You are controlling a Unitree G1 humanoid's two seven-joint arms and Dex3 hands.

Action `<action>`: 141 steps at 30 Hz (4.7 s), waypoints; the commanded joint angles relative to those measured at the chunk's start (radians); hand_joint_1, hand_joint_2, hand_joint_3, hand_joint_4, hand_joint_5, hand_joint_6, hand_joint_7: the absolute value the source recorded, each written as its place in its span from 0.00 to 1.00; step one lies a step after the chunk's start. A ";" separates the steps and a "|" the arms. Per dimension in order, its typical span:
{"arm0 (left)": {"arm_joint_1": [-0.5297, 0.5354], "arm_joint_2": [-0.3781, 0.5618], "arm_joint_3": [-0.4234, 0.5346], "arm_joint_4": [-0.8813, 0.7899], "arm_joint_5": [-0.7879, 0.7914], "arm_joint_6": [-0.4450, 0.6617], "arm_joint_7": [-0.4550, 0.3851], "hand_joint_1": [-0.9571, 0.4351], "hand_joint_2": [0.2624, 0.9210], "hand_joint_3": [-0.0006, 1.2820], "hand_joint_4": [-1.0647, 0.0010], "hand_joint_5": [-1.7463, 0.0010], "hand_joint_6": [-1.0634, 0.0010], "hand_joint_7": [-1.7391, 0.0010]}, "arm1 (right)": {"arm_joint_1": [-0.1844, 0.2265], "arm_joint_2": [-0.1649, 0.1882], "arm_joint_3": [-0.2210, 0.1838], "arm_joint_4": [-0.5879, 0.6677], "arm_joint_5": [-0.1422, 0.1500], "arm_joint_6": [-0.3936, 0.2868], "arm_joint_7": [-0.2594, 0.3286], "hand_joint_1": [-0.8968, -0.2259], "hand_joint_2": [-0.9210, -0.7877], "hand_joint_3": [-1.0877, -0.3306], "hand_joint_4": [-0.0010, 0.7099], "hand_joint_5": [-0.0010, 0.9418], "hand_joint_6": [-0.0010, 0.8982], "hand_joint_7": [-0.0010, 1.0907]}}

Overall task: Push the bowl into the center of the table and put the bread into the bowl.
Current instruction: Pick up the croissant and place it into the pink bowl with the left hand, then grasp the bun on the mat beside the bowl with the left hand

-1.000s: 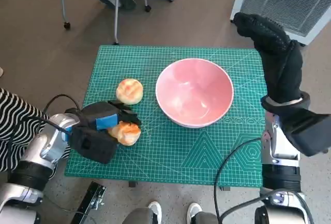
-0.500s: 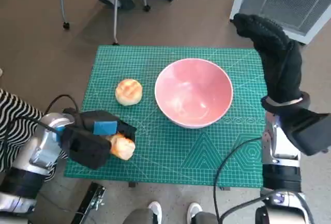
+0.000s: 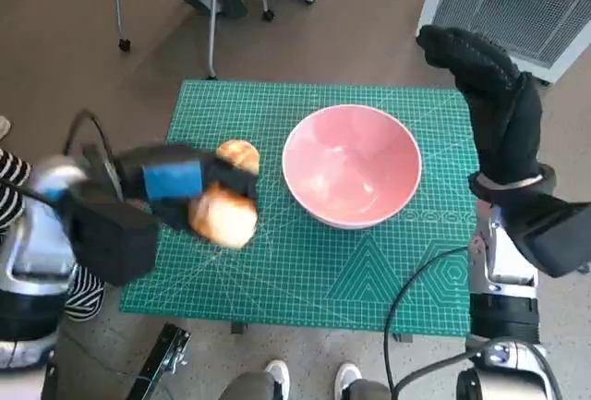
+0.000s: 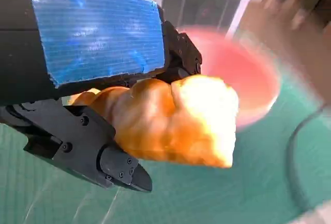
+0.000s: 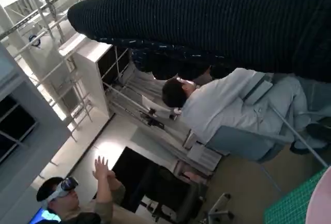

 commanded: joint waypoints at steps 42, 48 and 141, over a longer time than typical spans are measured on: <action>-0.508 -0.537 -0.354 0.990 0.456 -0.214 0.455 0.66 0.87 0.09 0.64 0.79 0.71 0.67 | 0.066 -0.007 -0.014 -0.042 -0.009 -0.005 -0.031 0.19 0.00 0.56 0.25 0.00 0.02 0.51; -0.508 -0.534 -0.366 1.022 0.470 -0.199 0.431 0.54 0.81 0.03 0.88 0.98 0.80 0.88 | 0.074 -0.005 -0.011 -0.056 -0.012 -0.004 -0.041 0.19 0.00 0.56 0.25 0.00 0.02 0.50; -0.343 -0.231 -0.377 1.206 0.577 -0.187 0.510 0.59 0.77 0.01 0.85 0.99 0.68 0.98 | 0.065 -0.022 -0.015 -0.040 0.011 0.002 -0.016 0.24 0.00 0.58 0.25 0.00 0.03 0.47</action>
